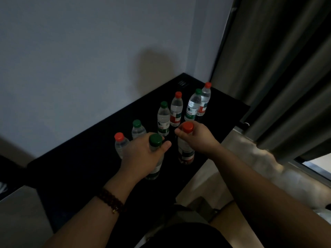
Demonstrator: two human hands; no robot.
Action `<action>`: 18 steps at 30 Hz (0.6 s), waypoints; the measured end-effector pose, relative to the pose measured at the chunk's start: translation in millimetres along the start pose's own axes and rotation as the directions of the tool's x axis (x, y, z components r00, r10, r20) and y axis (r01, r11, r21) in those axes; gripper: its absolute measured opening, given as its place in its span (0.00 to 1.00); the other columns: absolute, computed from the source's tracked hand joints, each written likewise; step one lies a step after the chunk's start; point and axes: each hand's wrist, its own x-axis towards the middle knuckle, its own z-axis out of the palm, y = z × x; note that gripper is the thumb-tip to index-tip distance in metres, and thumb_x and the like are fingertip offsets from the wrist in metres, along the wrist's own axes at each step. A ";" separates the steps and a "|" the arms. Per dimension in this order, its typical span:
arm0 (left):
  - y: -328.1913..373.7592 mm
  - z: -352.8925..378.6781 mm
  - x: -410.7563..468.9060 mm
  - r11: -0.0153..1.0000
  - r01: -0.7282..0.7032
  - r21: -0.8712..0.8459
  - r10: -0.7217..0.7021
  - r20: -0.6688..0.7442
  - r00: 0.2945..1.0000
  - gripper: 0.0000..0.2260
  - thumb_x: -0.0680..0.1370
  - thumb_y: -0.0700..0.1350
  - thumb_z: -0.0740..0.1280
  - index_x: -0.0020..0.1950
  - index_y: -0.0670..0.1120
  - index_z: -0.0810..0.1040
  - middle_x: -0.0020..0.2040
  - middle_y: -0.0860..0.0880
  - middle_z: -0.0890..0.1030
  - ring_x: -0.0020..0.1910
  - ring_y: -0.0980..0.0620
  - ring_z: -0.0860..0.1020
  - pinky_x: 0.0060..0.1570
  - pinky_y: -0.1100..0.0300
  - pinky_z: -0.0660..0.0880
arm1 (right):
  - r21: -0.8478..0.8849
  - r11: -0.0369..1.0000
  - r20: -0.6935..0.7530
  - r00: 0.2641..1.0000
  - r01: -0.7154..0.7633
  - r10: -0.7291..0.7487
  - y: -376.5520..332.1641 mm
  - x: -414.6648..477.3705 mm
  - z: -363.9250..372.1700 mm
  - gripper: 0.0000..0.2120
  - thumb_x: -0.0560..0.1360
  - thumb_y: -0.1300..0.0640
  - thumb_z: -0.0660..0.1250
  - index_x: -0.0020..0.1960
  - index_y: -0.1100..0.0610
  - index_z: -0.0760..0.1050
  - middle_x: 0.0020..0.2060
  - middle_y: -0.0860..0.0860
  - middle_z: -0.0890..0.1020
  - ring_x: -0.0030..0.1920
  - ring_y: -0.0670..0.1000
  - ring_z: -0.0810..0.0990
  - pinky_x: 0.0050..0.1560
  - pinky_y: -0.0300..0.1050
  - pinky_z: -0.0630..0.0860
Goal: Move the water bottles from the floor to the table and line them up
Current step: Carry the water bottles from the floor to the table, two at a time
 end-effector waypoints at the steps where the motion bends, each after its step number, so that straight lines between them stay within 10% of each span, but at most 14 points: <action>1: 1.7 3.9 6.0 1.000 0.013 0.017 -0.013 -0.002 1.000 0.17 0.74 0.65 0.69 0.55 0.55 0.82 0.49 0.56 0.84 0.51 0.55 0.81 0.54 0.47 0.79 | -0.019 1.000 -0.001 1.000 0.000 0.000 3.4 6.7 -3.6 0.13 0.77 0.48 0.72 0.52 0.57 0.80 0.45 0.51 0.84 0.47 0.47 0.82 0.50 0.48 0.79; 18: 28.9 150.4 168.2 0.978 0.193 -0.076 -0.199 -0.084 0.976 0.19 0.70 0.71 0.69 0.51 0.60 0.83 0.47 0.68 0.82 0.48 0.69 0.80 0.43 0.76 0.72 | -0.150 0.989 0.233 0.972 -0.002 0.037 133.9 196.7 -126.1 0.14 0.76 0.44 0.72 0.50 0.55 0.80 0.47 0.54 0.82 0.50 0.55 0.82 0.56 0.59 0.78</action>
